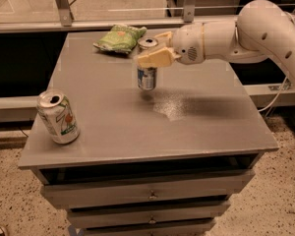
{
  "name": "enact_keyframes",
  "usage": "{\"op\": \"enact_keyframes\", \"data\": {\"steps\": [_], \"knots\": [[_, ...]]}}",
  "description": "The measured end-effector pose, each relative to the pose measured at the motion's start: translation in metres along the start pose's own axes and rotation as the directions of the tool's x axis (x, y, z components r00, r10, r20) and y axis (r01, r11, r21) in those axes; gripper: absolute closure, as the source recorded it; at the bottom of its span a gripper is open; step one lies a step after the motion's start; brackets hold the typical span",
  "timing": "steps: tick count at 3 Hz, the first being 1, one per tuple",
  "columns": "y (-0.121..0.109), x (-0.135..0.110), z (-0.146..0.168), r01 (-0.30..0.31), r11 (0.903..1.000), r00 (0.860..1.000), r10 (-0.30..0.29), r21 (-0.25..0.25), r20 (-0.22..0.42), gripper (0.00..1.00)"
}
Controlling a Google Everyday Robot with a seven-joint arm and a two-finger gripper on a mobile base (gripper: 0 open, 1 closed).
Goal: Move redbull can near 7up can
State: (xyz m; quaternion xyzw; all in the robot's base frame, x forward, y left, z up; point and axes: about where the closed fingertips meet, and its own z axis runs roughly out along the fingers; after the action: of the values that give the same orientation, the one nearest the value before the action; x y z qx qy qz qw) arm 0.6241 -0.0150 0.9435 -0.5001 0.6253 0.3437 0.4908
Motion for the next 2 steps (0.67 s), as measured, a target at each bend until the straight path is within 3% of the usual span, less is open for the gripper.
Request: {"op": "enact_keyframes", "data": {"steps": [1, 2], "knots": [[0.021, -0.012, 0.019, 0.033, 0.9965, 0.999, -0.030, -0.078, 0.039, 1.00], [0.067, -0.037, 0.055, 0.084, 0.9722, 0.991, -0.058, -0.219, 0.119, 1.00]]}}
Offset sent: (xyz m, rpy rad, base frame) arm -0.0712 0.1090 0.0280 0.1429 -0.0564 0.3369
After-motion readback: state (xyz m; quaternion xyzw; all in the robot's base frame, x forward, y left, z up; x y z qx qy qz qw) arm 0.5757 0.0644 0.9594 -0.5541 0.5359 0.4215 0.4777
